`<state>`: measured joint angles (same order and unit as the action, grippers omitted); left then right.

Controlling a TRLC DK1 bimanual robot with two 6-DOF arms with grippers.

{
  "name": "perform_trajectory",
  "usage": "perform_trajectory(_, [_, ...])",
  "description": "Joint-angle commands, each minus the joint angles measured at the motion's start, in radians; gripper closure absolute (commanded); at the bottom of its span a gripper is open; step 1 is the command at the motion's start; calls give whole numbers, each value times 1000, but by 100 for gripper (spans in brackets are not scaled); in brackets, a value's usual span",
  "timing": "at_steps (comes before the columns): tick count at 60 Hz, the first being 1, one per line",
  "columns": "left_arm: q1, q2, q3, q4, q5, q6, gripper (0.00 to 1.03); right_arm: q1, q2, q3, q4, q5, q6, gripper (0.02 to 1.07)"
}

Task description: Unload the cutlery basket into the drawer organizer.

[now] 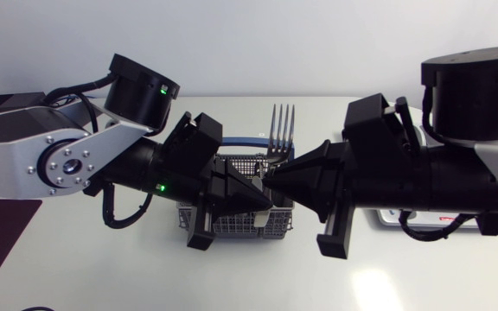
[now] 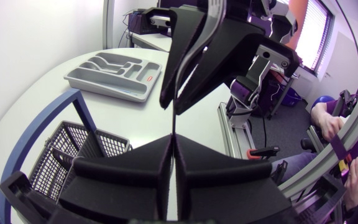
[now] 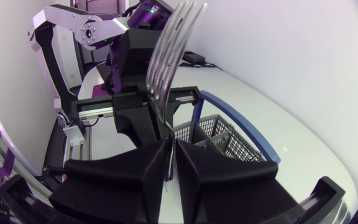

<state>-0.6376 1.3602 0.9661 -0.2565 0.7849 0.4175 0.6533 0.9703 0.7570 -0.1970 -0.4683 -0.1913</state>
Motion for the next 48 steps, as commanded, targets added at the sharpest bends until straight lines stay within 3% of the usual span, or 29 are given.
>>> perform_trajectory(1, [-7, -30, 28, -9, 20, -20, 100, 2, 15, -1, 13, 7, -16, 99])
perform_trajectory(3, [-5, -32, 29, -9, 19, -22, 99, 2, 15, -1, 13, 3, -14, 99])
perform_trajectory(5, [-2, -33, 31, -7, 19, -25, 91, 2, 15, -1, 13, 0, -14, 100])
perform_trajectory(8, [10, -36, 37, -7, 19, -36, 71, 2, 15, -2, 10, -1, -14, 100])
perform_trajectory(10, [16, -36, 42, -7, 19, -40, 64, 2, 11, -4, 8, -1, -14, 100])
perform_trajectory(11, [24, -38, 46, -7, 17, -49, 54, 2, 10, -4, 5, -1, -14, 100])
perform_trajectory(15, [46, -42, 62, -9, 17, -66, 34, 2, 1, -12, -7, 0, -14, 100])
perform_trajectory(18, [56, -46, 74, -10, 17, -72, 26, 2, -8, -21, -12, 0, -14, 100])
perform_trajectory(32, [101, -72, 95, -20, 16, -83, 23, -57, -58, -44, -45, 7, -11, 101])
perform_trajectory(44, [177, -108, 91, -53, 10, -77, 20, -247, -125, -59, -96, 22, -17, 101])
perform_trajectory(48, [182, -113, 85, -69, -50, -65, 19, -328, -143, -70, -108, 74, -34, 100])
